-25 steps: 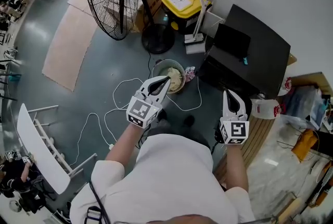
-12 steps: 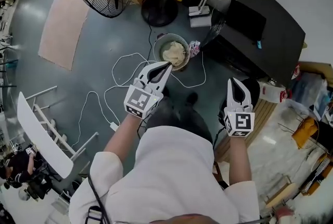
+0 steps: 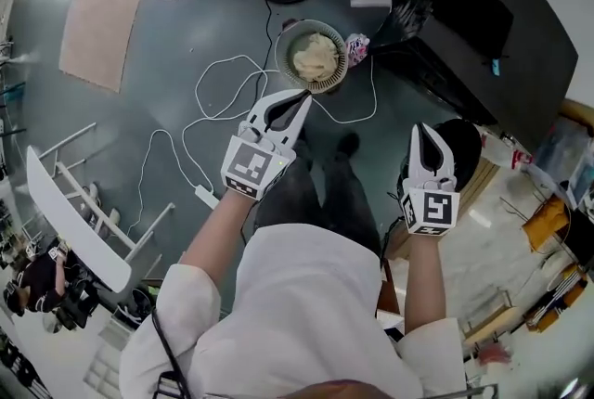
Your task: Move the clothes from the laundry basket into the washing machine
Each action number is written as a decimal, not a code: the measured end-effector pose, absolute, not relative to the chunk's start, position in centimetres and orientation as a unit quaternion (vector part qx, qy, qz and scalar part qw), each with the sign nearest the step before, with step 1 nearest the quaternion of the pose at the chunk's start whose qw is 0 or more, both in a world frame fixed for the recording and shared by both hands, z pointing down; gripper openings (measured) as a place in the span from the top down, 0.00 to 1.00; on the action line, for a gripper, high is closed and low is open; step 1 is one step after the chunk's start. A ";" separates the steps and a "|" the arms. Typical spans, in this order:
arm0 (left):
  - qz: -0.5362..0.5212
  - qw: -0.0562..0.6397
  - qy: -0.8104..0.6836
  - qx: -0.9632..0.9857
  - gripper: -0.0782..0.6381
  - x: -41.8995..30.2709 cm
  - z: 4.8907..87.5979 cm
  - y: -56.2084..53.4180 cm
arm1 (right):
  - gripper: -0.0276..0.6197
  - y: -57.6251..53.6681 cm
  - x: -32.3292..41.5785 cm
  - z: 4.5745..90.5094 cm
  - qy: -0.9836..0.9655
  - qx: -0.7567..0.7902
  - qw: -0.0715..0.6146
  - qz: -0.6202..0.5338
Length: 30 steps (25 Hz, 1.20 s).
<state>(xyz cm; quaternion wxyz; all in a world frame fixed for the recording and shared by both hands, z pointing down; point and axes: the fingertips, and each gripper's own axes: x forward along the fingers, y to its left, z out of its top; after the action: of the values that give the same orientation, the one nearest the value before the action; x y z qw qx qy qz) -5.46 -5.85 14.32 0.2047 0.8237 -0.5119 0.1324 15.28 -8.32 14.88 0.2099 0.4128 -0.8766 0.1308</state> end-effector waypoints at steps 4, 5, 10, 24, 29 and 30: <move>0.143 0.224 -0.511 0.817 0.88 -5.8 17.6 -5.6 | 0.94 -8.5 14.8 18.6 -0.872 0.413 0.217 0.151; 0.146 0.230 -0.511 0.815 0.88 -5.8 18.5 -5.6 | 0.94 -8.6 14.7 19.6 -0.871 0.412 0.219 0.156; 0.141 0.244 -0.515 0.810 0.88 -5.7 23.6 -6.1 | 0.94 -9.6 13.7 24.7 -0.868 0.411 0.224 0.167; 0.139 0.265 -0.524 0.797 0.88 -4.5 37.4 -7.3 | 0.94 -11.2 12.2 38.5 -0.873 0.382 0.237 0.190; 0.133 0.270 -0.542 0.785 0.88 -5.6 42.6 -7.5 | 0.94 -12.0 11.4 44.4 -0.873 0.379 0.235 0.199; 0.132 0.272 -0.544 0.783 0.88 -5.7 43.7 -7.4 | 0.94 -12.1 11.1 45.5 -0.872 0.379 0.235 0.202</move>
<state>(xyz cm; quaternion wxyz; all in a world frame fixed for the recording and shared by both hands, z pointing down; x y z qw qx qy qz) -5.72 -7.44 43.71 0.2724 0.7827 -0.5439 0.1315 11.08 -12.13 45.50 0.2350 0.3786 -0.8723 0.2015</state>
